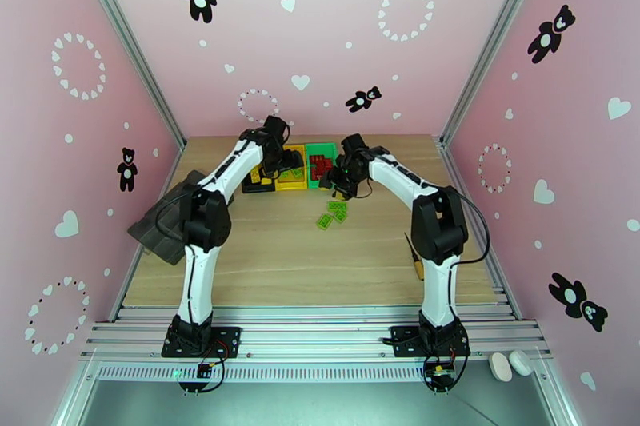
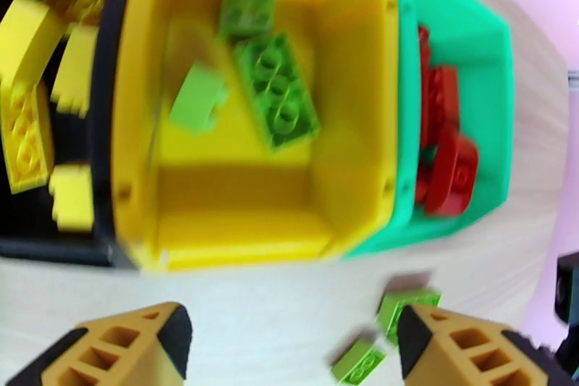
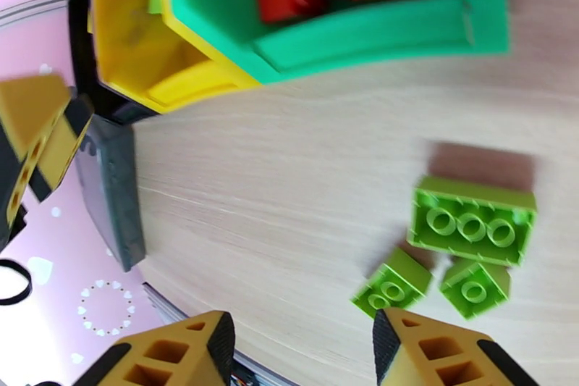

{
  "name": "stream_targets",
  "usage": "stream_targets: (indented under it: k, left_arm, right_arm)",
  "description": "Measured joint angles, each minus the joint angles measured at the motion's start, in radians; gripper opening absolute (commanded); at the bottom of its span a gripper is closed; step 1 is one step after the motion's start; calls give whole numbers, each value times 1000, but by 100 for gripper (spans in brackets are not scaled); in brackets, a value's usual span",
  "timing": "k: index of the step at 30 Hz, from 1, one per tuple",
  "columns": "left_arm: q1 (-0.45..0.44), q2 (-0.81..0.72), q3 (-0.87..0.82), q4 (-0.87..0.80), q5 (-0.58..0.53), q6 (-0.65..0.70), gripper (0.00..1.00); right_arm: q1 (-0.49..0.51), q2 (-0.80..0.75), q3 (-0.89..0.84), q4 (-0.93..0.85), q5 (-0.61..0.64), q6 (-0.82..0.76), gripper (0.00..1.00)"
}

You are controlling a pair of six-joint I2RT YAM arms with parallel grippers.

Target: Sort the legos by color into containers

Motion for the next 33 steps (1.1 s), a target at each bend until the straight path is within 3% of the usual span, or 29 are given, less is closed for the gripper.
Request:
stream_targets:
  k: [7, 16, 25, 33]
  left_arm:
    - [-81, -161, -200, 52, -29, 21, 81]
    - [-228, -181, -322, 81, -60, 80, 82]
    - [-357, -88, -320, 95, -78, 140, 81]
    - [-398, 50, -230, 53, -117, 163, 79]
  right_arm:
    - [0, -69, -126, -6, 45, -8, 62]
    - [0, -207, -314, -6, 97, -19, 73]
    - [-24, -369, -518, -6, 135, -32, 77]
    - [-61, -491, -641, -14, 154, -33, 78]
